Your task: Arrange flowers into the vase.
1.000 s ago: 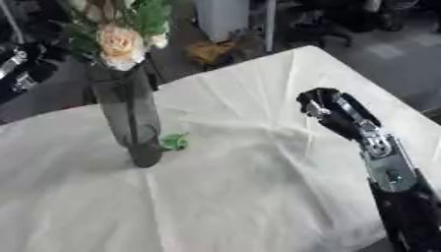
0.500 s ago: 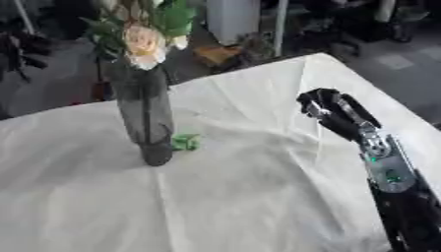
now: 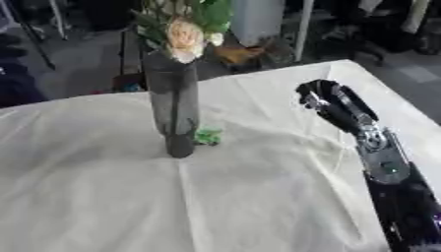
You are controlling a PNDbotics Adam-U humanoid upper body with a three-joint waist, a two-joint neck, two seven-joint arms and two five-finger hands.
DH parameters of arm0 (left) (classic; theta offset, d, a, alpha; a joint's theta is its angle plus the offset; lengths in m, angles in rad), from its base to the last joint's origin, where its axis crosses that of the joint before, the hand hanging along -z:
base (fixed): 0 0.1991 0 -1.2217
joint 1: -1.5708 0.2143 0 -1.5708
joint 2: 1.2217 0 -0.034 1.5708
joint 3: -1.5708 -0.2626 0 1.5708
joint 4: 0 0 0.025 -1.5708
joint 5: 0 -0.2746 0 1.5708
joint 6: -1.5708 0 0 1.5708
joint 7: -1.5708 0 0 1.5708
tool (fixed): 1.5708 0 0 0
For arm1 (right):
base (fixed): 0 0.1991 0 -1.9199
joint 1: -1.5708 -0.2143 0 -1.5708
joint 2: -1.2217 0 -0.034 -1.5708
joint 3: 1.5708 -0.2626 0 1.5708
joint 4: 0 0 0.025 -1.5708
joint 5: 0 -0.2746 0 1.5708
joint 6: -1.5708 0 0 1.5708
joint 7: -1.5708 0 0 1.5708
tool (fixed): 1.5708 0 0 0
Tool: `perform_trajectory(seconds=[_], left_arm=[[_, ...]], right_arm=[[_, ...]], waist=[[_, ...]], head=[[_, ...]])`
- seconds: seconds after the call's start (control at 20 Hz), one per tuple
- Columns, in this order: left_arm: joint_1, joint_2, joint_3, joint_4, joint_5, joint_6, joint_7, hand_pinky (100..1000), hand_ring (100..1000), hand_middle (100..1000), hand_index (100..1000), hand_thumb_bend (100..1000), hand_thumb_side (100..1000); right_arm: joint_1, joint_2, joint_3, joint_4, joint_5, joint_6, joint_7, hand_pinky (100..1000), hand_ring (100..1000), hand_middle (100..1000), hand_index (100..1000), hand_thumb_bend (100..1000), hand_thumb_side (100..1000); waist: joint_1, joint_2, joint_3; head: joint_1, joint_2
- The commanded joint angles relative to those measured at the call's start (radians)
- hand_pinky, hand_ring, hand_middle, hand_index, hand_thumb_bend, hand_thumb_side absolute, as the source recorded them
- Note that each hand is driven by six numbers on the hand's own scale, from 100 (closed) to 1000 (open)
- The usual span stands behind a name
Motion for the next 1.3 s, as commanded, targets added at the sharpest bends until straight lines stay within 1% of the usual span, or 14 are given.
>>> perform_trajectory(seconds=[0.05, 0.2, 0.35, 0.7, 0.75, 0.8, 0.85, 1.3], left_arm=[[0.014, 0.001, 0.027, -0.055, 0.007, -0.009, 0.019, 743, 805, 780, 819, 1000, 1000], [0.048, -0.023, 0.032, -0.083, 0.007, -0.021, 0.021, 738, 804, 779, 820, 1000, 1000], [0.077, -0.064, 0.039, -0.090, 0.012, -0.034, 0.014, 733, 802, 779, 820, 1000, 1000], [0.106, -0.129, 0.047, -0.089, 0.010, -0.063, -0.001, 736, 804, 782, 824, 997, 1000], [0.110, -0.135, 0.047, -0.093, 0.006, -0.067, -0.005, 737, 805, 783, 826, 994, 1000], [0.113, -0.140, 0.047, -0.097, 0.002, -0.070, -0.008, 737, 805, 784, 826, 1000, 1000], [0.117, -0.146, 0.048, -0.101, -0.003, -0.074, -0.011, 738, 805, 784, 825, 992, 1000], [0.136, -0.180, 0.039, -0.105, -0.017, -0.080, -0.027, 734, 796, 774, 819, 974, 1000]], right_arm=[[-0.008, -0.009, -0.011, -0.022, -0.014, -0.001, -0.017, 629, 648, 542, 720, 258, 810], [-0.002, 0.000, -0.014, -0.040, -0.019, 0.001, -0.034, 631, 655, 547, 719, 252, 813], [0.008, 0.015, -0.024, -0.073, -0.027, 0.007, -0.051, 632, 661, 552, 719, 248, 815], [0.019, 0.040, -0.037, -0.145, -0.042, 0.030, -0.086, 636, 673, 566, 722, 245, 815], [0.020, 0.042, -0.036, -0.152, -0.043, 0.033, -0.088, 636, 676, 569, 723, 245, 814], [0.021, 0.044, -0.036, -0.158, -0.044, 0.035, -0.090, 636, 677, 569, 723, 269, 818], [0.023, 0.046, -0.036, -0.164, -0.045, 0.037, -0.092, 636, 677, 570, 724, 245, 813], [0.029, 0.061, -0.033, -0.185, -0.050, 0.047, -0.105, 635, 677, 579, 725, 242, 810]], waist=[[-0.003, -0.017, 0.009], [-0.005, -0.022, 0.025], [-0.007, -0.025, 0.039], [-0.008, -0.027, 0.066], [-0.009, -0.027, 0.068], [-0.009, -0.028, 0.070], [-0.009, -0.028, 0.072], [-0.013, -0.035, 0.092]], head=[[-0.004, 0.015], [-0.002, 0.025], [-0.005, 0.038], [-0.002, 0.062], [-0.001, 0.064], [0.000, 0.065], [0.001, 0.067], [0.001, 0.082]])
